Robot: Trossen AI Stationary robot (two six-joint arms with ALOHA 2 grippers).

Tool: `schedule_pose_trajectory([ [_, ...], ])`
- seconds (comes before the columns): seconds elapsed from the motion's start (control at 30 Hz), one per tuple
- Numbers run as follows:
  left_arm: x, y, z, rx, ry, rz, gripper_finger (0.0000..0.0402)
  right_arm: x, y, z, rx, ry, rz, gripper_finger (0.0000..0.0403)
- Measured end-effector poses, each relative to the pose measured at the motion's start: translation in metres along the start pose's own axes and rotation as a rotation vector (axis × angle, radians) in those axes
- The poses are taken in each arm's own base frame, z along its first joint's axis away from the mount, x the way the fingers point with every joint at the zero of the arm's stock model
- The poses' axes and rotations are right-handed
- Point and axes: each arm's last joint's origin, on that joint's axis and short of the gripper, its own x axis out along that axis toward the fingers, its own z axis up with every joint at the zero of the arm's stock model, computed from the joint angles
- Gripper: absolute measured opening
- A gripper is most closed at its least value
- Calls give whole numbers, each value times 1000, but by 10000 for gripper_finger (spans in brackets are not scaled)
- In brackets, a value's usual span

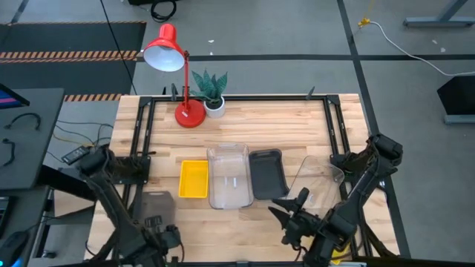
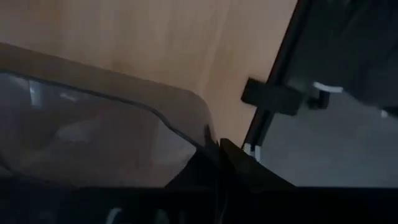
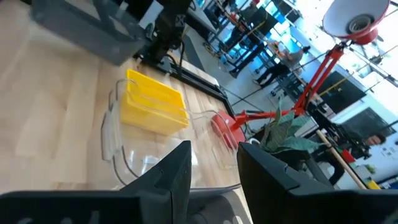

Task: Stack baskets by color
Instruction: Stack the black bin on the middle right black bin

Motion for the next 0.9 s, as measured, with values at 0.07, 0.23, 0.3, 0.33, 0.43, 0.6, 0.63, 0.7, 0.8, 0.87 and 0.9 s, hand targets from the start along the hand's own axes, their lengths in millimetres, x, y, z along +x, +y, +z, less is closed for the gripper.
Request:
schedule_pose_trajectory([
  [0.07, -29, 1, 3, -2, -61, 7, 7, -6, 2, 0, -4, -11, 12, 135],
  [0.23, -100, 3, 15, -24, -252, 3, 7, -21, 5, -2, 0, -34, 43, 135],
  [0.3, -126, 4, 26, -44, -404, -39, 10, -26, 6, -4, 11, -38, 53, 133],
  [0.33, -137, 6, 32, -34, -501, -40, 12, -29, 6, -6, 16, -40, 58, 132],
  [0.43, -159, 8, 63, 69, -729, -47, 9, -40, 4, -10, 36, -45, 77, 125],
  [0.6, -155, 11, 132, 286, -852, -59, 7, -67, -12, -14, 143, -70, 132, 111],
  [0.63, -151, 14, 144, 317, -867, -51, 7, -73, -16, -15, 167, -76, 145, 108],
  [0.7, -140, 23, 170, 360, -869, -6, 7, -83, -24, -16, 219, -85, 172, 101],
  [0.8, -126, 36, 198, 363, -867, 53, 7, -97, -34, -17, 288, -98, 210, 91],
  [0.87, -122, 42, 213, 342, -882, 61, 7, -105, -37, -19, 304, -108, 231, 87],
  [0.9, -120, 44, 219, 333, -886, 60, 7, -107, -37, -20, 307, -112, 239, 84],
])
